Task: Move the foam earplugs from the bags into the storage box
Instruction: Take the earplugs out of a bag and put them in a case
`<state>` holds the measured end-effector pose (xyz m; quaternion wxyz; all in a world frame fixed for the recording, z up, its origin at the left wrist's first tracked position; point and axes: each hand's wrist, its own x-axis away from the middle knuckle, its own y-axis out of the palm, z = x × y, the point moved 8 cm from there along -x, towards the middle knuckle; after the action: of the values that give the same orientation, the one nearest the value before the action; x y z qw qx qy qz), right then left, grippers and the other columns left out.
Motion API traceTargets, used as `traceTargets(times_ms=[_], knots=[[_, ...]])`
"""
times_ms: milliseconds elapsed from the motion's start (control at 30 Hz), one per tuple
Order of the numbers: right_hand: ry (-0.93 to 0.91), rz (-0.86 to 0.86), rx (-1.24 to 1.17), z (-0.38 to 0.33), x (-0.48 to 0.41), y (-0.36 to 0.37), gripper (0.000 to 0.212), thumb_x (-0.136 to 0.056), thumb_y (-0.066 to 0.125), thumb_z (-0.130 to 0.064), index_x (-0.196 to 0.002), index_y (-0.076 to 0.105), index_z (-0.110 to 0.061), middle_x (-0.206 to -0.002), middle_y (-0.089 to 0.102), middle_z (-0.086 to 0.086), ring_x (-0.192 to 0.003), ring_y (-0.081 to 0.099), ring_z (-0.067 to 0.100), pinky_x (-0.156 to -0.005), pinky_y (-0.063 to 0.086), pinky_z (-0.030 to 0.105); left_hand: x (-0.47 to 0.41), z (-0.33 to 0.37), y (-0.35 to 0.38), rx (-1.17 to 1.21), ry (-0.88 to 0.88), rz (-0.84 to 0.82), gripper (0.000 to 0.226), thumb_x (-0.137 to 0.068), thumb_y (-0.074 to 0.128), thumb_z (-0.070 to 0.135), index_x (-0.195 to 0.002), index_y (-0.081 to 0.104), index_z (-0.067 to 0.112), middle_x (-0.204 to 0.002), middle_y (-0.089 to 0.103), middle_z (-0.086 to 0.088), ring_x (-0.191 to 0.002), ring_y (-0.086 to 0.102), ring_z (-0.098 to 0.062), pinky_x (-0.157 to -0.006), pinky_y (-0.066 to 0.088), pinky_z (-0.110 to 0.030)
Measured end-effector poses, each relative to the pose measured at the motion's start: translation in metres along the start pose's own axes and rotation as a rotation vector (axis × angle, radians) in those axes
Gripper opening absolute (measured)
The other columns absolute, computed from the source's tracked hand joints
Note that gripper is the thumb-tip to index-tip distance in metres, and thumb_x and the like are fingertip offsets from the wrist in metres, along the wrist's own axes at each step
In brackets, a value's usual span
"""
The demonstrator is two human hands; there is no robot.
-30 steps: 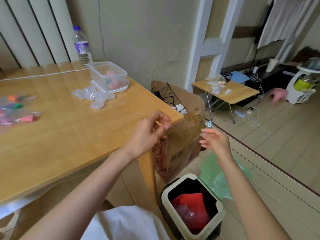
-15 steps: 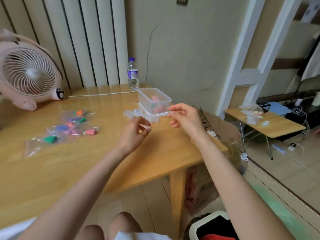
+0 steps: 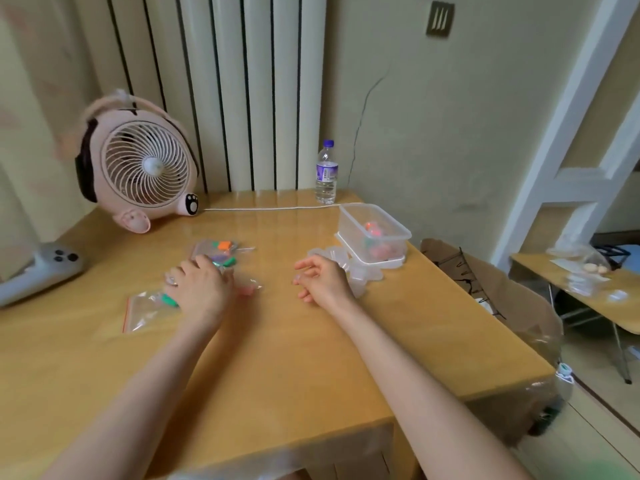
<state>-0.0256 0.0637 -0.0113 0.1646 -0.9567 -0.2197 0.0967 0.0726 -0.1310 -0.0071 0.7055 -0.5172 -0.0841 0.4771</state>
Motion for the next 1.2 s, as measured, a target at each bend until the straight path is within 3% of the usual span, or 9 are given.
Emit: traceTargets(times_ms=[233, 333, 400, 500, 567, 667, 800, 1067, 1200], knots=[[-0.004, -0.035, -0.035, -0.002, -0.023, 0.043, 0.017, -0.085, 0.057, -0.004, -0.093, 0.058, -0.018, -0.093, 0.064, 0.012, -0.053, 0.057, 0.017, -0.045, 0.046, 0.021, -0.014, -0.027, 0.02, -0.1, -0.063, -0.109, 0.06, -0.089, 0.051, 0.044, -0.128, 0.043, -0.001, -0.133, 0.046, -0.021, -0.124, 0.038, -0.033, -0.097, 0.029, -0.043], [-0.063, -0.024, -0.027, -0.004, -0.031, 0.053, 0.019, -0.082, 0.061, -0.006, -0.096, 0.063, -0.019, -0.091, 0.064, 0.003, -0.072, 0.061, 0.019, -0.063, 0.05, 0.026, -0.017, -0.023, 0.019, -0.041, 0.002, -0.089, 0.045, -0.087, 0.056, 0.035, -0.118, 0.053, 0.003, -0.124, 0.053, -0.018, -0.116, 0.043, -0.034, -0.089, 0.034, -0.039], [-0.15, -0.022, -0.01, -0.007, -0.031, 0.054, 0.028, -0.078, 0.067, -0.011, -0.104, 0.064, -0.019, -0.098, 0.065, -0.001, -0.093, 0.059, 0.015, -0.084, 0.047, 0.027, -0.018, -0.013, 0.008, 0.21, 0.079, -0.052, 0.025, -0.082, 0.066, 0.023, -0.096, 0.058, 0.004, -0.097, 0.063, -0.013, -0.097, 0.055, -0.03, -0.074, 0.037, -0.032], [-0.194, -0.1, -0.085, -0.013, -0.026, 0.052, 0.042, -0.076, 0.069, -0.021, -0.117, 0.059, -0.025, -0.116, 0.061, -0.005, -0.112, 0.05, 0.008, -0.093, 0.041, 0.019, -0.01, 0.011, 0.004, 0.661, 0.182, -0.266, 0.021, -0.077, 0.072, 0.005, -0.077, 0.051, 0.005, -0.063, 0.055, 0.003, -0.053, 0.052, 0.002, -0.051, 0.036, -0.012], [-0.155, -0.158, -0.238, -0.014, -0.026, 0.049, 0.032, -0.083, 0.066, -0.01, -0.114, 0.06, -0.017, -0.109, 0.063, 0.001, -0.103, 0.056, 0.008, -0.084, 0.044, 0.012, -0.002, 0.023, 0.007, 0.826, 0.203, -0.433, 0.017, -0.077, 0.071, 0.001, -0.075, 0.056, 0.007, -0.066, 0.059, 0.002, -0.053, 0.053, 0.005, -0.055, 0.04, -0.008], [-0.159, -0.131, -0.314, -0.017, -0.025, 0.042, 0.004, -0.086, 0.062, -0.002, -0.087, 0.063, -0.006, -0.083, 0.066, 0.008, -0.076, 0.061, 0.009, -0.07, 0.047, 0.013, 0.006, 0.031, 0.006, 0.942, 0.2, -0.526, 0.007, -0.081, 0.069, 0.009, -0.086, 0.065, 0.005, -0.077, 0.067, -0.002, -0.066, 0.06, -0.001, -0.064, 0.046, -0.012], [-0.152, -0.125, -0.337, -0.019, -0.024, 0.041, 0.018, -0.085, 0.061, 0.002, -0.073, 0.06, -0.011, -0.07, 0.06, 0.004, -0.056, 0.057, 0.001, -0.062, 0.047, 0.012, 0.011, 0.036, 0.0, 1.009, 0.195, -0.531, 0.011, -0.088, 0.061, 0.015, -0.087, 0.067, 0.005, -0.071, 0.066, 0.0, -0.057, 0.053, 0.003, -0.056, 0.039, -0.006], [-0.161, -0.189, -0.39, -0.022, -0.022, 0.035, 0.014, -0.084, 0.059, 0.008, -0.084, 0.061, -0.006, -0.078, 0.061, 0.008, -0.067, 0.06, 0.006, -0.065, 0.05, 0.017, 0.012, 0.033, 0.0, 1.059, 0.107, -0.52, 0.011, -0.086, 0.064, 0.011, -0.083, 0.067, 0.0, -0.064, 0.067, 0.004, -0.051, 0.05, 0.002, -0.05, 0.036, -0.006], [-0.27, -0.247, -0.349, -0.033, -0.017, 0.036, 0.033, -0.08, 0.06, 0.013, -0.103, 0.062, -0.01, -0.095, 0.063, 0.011, -0.082, 0.059, 0.015, -0.074, 0.05, 0.019, 0.015, 0.033, 0.0, 1.081, 0.073, -0.516, 0.02, -0.08, 0.069, 0.004, -0.064, 0.056, 0.002, -0.049, 0.059, 0.006, -0.044, 0.049, 0.002, -0.047, 0.036, -0.007]])
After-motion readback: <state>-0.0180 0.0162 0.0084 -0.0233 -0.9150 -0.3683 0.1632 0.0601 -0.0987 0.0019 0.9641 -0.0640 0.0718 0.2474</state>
